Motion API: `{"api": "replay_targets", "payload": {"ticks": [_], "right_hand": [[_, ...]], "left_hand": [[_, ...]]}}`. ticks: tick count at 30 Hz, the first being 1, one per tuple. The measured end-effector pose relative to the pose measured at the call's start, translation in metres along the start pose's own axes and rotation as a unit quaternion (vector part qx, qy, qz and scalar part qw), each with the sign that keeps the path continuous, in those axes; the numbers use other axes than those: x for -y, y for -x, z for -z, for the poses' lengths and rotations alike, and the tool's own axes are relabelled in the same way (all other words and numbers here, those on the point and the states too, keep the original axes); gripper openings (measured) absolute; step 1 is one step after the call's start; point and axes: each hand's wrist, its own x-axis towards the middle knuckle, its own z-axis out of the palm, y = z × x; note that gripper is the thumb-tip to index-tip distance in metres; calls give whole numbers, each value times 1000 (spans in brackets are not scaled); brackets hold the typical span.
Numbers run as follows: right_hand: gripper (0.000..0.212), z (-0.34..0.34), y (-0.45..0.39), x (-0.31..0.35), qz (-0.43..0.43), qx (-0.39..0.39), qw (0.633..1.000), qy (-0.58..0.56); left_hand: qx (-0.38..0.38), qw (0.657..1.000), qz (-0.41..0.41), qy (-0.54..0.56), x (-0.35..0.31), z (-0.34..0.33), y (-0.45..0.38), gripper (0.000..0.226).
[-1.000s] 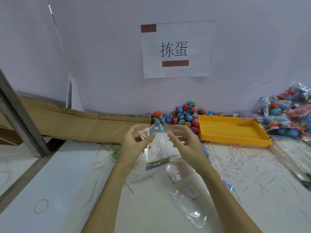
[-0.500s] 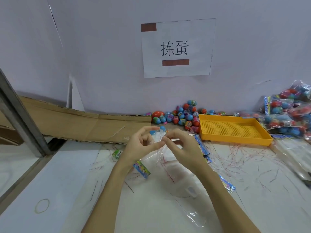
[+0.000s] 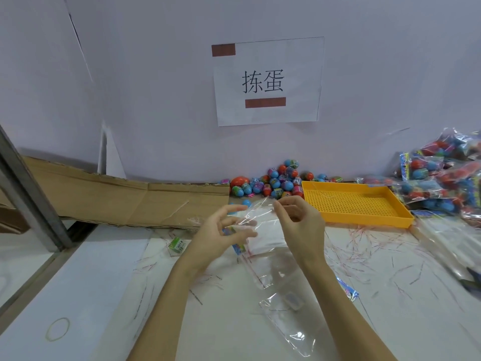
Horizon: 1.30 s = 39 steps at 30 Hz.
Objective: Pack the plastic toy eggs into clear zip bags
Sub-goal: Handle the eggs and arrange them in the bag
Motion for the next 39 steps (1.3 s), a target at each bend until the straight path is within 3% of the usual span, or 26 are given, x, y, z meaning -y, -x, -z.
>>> {"api": "replay_targets", "payload": {"ticks": [5,10,16,22,25,28,35,37,39], "right_hand": [[7,-5,0,-2,-24,66,997,19],[14,-5,3,6,-153,163,968,-111],[22,6,-1,3,-281,235,914,-174],[16,7,-3,8,-153,234,948,-152],[28,9,-1,10,-180,314,920,-148],[31,8,2,11,-183,386,901,-71],[25,10,-2,11,-137,306,937,-99],[26,10,-2,10,-160,326,920,-145],[30,9,-2,11,-216,336,874,-277]], "left_hand": [[-110,992,-22,-64,2,6,-1,29],[-112,981,-36,-151,5,9,-3,20],[-104,984,-37,-138,6,10,-4,20],[-100,987,-42,-122,6,10,-2,17],[-116,988,-41,-92,7,11,-3,23],[-126,989,-33,-67,7,13,-4,38],[-133,990,-21,29,5,12,-4,35],[-136,990,-23,20,6,13,-5,32],[-133,991,-24,13,5,12,-4,35]]}}
